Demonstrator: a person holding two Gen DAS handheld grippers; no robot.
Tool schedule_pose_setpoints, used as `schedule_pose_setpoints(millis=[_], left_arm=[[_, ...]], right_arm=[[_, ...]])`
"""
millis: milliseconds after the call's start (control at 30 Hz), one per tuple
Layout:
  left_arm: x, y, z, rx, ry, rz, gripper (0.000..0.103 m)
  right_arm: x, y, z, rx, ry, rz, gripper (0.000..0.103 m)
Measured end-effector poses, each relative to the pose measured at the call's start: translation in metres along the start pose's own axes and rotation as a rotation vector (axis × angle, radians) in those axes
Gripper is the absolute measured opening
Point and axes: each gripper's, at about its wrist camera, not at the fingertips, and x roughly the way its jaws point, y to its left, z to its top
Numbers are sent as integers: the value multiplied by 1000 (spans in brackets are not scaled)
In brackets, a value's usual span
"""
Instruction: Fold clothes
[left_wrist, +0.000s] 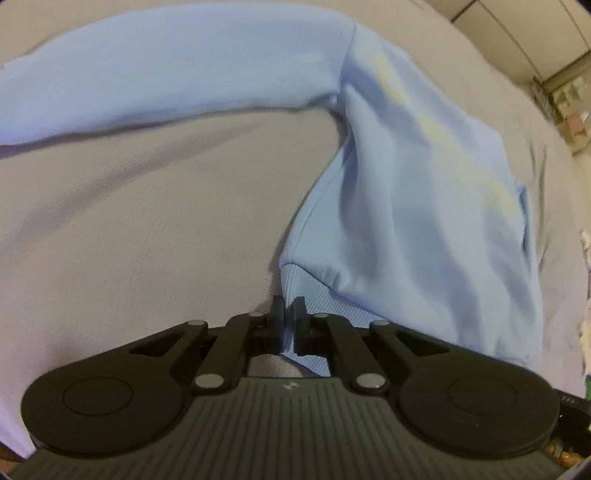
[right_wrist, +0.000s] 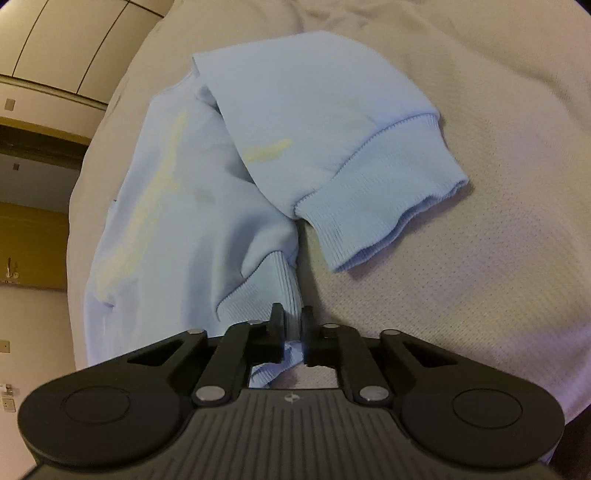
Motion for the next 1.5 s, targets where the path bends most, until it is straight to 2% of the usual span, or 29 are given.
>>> schedule_pose_setpoints(millis=[100, 200, 300, 367, 400, 433, 500, 600, 633, 733, 800, 933, 967, 1000, 1033, 1133, 1200, 1233, 1267, 1300, 1333, 1367, 1500], left_arm=[[-56, -4, -6, 64, -60, -54, 1], [-67, -6, -17, 116, -21, -31, 2], [-31, -7, -28, 124, 64, 39, 3], [-2, -8, -31, 145, 123, 118, 3], [13, -8, -33, 155, 152, 158, 4], [21, -10, -34, 180, 172, 192, 9], [17, -17, -32, 279, 176, 243, 19], [2, -20, -26, 399, 191, 315, 16], [-4, -22, -22, 420, 190, 306, 16], [-25, -34, -16, 464, 153, 215, 16], [-25, -57, -3, 487, 106, 149, 16], [-2, -97, 11, 464, 77, 66, 16], [9, -105, 9, 453, 82, 58, 16], [22, -114, 4, 441, 90, 56, 16], [32, -121, -2, 431, 98, 59, 16], [45, -138, -25, 402, 119, 91, 16], [68, -156, -32, 378, 130, 109, 17], [77, -163, -34, 371, 132, 117, 17], [78, -167, -35, 369, 130, 125, 17], [80, -172, -36, 368, 129, 134, 17], [81, -176, -37, 366, 127, 142, 17], [82, -180, -38, 365, 126, 150, 17], [83, -193, -35, 401, 131, 172, 18]], right_arm=[[-27, 13, 4, -46, -10, -14, 6], [-64, 7, -5, -59, 4, -33, 6], [-86, -11, -22, -69, 35, -93, 6], [-56, -17, -26, -79, 67, -190, 8], [-50, -25, -29, -79, 96, -233, 19], [-41, -23, -32, -89, 119, -279, 34], [-31, -13, -39, -144, 135, -337, 34], [-43, 7, -49, -321, 96, -420, 35], [-48, 11, -50, -373, 82, -445, 35], [-57, 24, -49, -542, 9, -519, 35], [-58, 35, -47, -694, -59, -544, 35], [-59, 32, -52, -1040, -68, -610, 35], [-63, 27, -57, -1118, -60, -608, 36], [-55, 27, -59, -1216, -49, -604, 41], [-47, 26, -64, -1329, -36, -600, 53], [-24, 19, -79, -1642, 12, -547, 73], [-8, 11, -87, -1823, 36, -510, 69], [-2, 8, -85, -1877, 39, -490, 60], [-6, 11, -71, -1819, 48, -441, 51], [-9, 13, -57, -1759, 58, -393, 26], [-15, 17, -36, -1647, 72, -343, 17], [-24, 19, -12, -1515, 74, -297, 16], [-95, 6, 106, -943, -60, -108, 14]])
